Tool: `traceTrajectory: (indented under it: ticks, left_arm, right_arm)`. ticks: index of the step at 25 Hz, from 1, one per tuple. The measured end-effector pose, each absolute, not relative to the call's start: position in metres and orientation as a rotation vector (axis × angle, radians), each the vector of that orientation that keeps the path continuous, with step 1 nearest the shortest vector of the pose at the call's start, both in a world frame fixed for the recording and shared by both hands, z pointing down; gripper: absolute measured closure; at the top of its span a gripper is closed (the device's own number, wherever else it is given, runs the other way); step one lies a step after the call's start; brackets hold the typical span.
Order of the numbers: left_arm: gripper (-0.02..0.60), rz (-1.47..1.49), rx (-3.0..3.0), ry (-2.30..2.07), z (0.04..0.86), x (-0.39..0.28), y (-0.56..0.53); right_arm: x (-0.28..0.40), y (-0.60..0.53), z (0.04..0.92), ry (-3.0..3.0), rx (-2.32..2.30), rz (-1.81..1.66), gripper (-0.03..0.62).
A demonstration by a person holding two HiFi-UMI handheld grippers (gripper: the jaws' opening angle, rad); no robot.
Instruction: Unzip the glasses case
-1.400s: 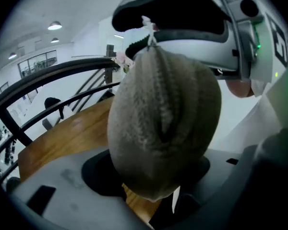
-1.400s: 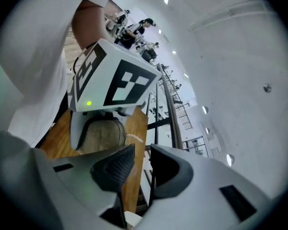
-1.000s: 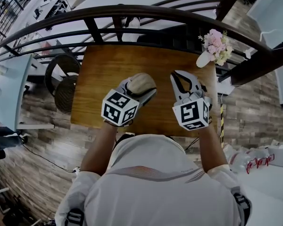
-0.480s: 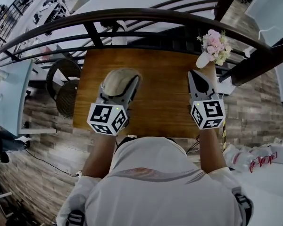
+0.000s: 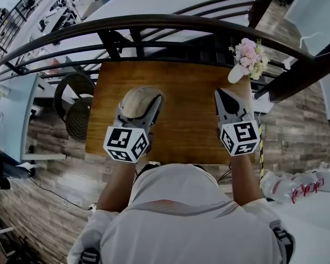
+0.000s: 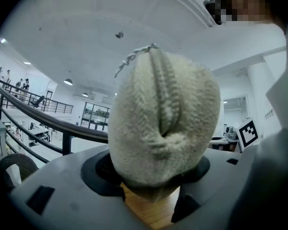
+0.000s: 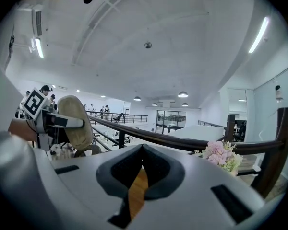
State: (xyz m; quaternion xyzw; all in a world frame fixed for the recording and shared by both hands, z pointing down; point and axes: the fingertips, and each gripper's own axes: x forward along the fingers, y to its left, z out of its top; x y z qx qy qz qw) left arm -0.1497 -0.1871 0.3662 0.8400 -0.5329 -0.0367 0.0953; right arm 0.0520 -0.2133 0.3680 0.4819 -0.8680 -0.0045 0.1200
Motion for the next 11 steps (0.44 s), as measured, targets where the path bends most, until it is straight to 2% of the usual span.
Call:
traceTrajectory:
  ticks: [11]
  left_arm:
    - [0.293,-0.094,2.481,-1.578,0.3687,-0.1498,-0.1824]
  right_arm:
    - [0.0496,-0.2071,0.3709,-2.553,1.388,-0.001,0.543]
